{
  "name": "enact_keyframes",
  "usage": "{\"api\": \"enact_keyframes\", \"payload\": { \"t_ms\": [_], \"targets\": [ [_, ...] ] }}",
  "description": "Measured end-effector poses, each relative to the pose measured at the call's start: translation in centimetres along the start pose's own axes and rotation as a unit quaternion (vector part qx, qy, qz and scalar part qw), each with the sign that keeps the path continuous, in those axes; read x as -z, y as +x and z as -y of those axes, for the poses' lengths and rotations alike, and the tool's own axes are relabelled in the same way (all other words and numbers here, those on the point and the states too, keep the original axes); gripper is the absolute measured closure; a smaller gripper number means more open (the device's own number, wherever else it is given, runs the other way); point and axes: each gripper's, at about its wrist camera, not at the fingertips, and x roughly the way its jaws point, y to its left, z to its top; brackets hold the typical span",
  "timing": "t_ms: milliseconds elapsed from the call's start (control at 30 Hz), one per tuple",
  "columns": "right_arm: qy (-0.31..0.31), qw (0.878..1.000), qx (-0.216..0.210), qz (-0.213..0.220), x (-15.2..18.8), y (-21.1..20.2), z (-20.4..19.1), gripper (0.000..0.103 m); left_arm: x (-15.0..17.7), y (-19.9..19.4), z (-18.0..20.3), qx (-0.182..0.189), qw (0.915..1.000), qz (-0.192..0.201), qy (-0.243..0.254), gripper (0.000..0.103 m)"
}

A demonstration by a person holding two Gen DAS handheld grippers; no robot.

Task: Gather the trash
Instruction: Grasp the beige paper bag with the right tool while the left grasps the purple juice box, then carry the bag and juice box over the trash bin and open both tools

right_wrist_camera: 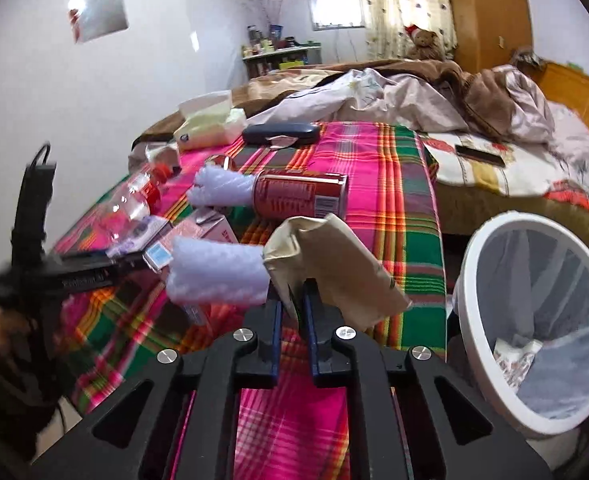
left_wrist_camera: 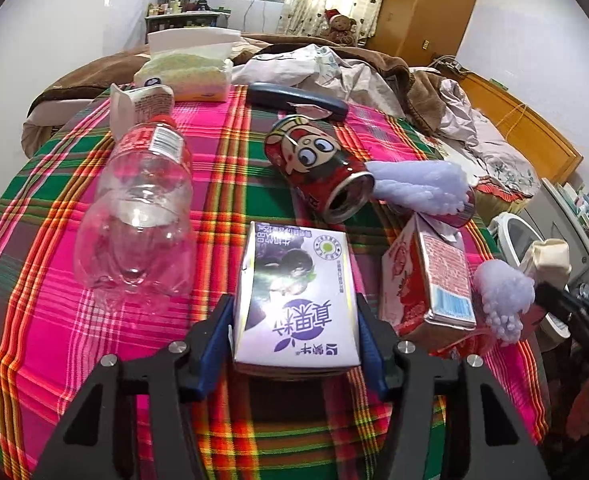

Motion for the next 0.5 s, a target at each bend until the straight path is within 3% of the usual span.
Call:
{"api": "enact_keyframes", "payload": {
  "t_ms": [267, 367, 500],
  "targets": [
    [0.02, 1.0, -0.006, 0.013, 0.2, 0.2, 0.4, 0.095, -0.5, 0.3, 0.9, 0.011, 0.9999, -0.001, 0.004, 0.044],
    [0.026, 1.0, -0.008, 0.015, 0.2, 0.2, 0.6, 0.095, -0.9, 0.5, 0.8, -0.005, 1.0, 0.006, 0.003, 0.043],
    [0.03, 0.999, -0.008, 0.017, 0.1, 0.4, 0.8, 0.095, -1.2, 1.2, 1.0, -0.016, 0.9998, -0.004, 0.012, 0.032]
  ]
}}
